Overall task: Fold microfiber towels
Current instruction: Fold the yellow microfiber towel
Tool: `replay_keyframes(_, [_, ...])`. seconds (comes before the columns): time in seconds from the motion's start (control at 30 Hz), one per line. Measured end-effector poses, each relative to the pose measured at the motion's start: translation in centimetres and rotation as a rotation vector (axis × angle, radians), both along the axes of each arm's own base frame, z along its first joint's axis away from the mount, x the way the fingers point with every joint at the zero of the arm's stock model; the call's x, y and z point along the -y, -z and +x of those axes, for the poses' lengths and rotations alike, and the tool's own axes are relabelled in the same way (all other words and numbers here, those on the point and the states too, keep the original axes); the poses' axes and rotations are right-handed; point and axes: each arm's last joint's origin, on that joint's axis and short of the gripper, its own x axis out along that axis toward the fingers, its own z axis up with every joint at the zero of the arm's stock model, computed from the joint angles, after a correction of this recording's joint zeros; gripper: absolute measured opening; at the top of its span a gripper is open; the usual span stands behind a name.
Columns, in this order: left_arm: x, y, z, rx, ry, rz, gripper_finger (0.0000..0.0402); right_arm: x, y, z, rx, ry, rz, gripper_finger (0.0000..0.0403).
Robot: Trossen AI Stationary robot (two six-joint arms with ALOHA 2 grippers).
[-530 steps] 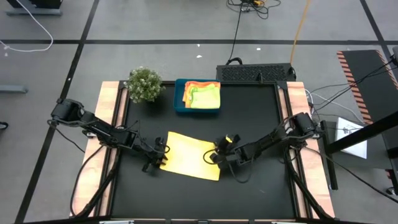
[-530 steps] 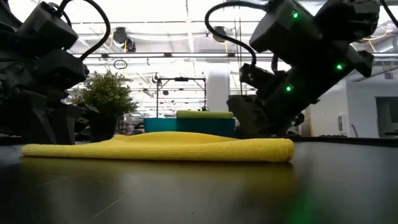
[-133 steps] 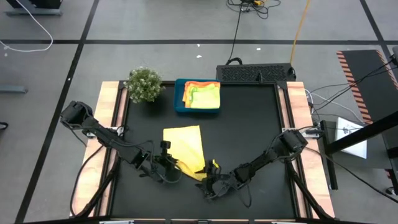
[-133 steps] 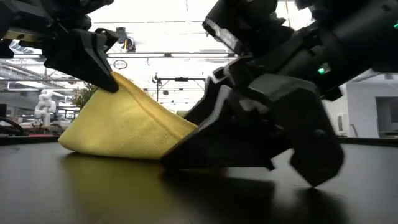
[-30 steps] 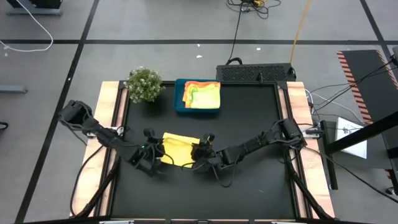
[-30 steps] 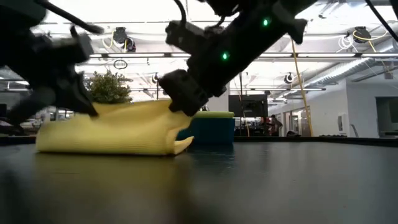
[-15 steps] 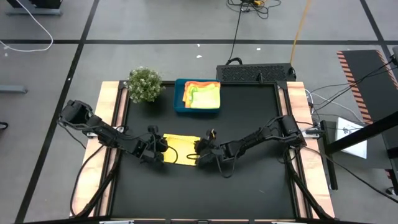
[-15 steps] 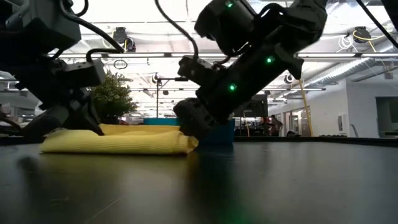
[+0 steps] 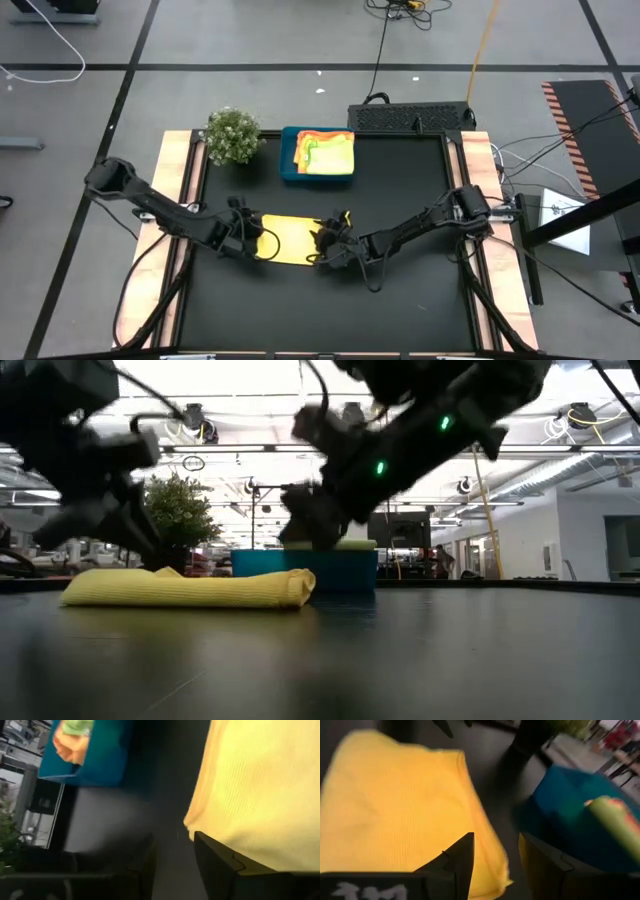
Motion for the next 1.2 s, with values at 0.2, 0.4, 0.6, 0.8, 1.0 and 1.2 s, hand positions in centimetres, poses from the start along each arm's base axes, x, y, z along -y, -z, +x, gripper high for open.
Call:
replay_keyframes(0.2, [1.1,-2.8,-0.8,0.141,0.048,-0.112,0.0138,-2.5,-2.3,-0.7,0.058,-0.089,0.033,0.0144])
replay_keyframes(0.4, [4.0,-3.2,-0.1,0.312,0.259,-0.311,0.0138,-3.9,-1.9,0.1,0.14,-0.295,0.178,0.0137])
replay_keyframes(0.6, [4.2,-1.0,-0.1,0.275,0.272,-0.313,0.0138,-1.6,0.3,0.8,0.134,-0.223,0.249,0.0137])
replay_keyframes(0.8, [2.5,1.5,-1.5,0.318,0.158,-0.269,0.0138,1.0,2.3,-0.4,0.148,-0.12,0.318,0.0137])
replay_keyframes(1.0, [-0.1,4.6,-3.3,0.357,0.003,-0.334,0.0138,3.2,4.2,-2.4,0.206,-0.016,0.418,0.0137])
replay_keyframes(1.2, [-0.5,4.8,-3.5,0.362,0.002,-0.337,0.0138,4.0,4.7,-3.4,0.281,0.009,0.464,0.0137])
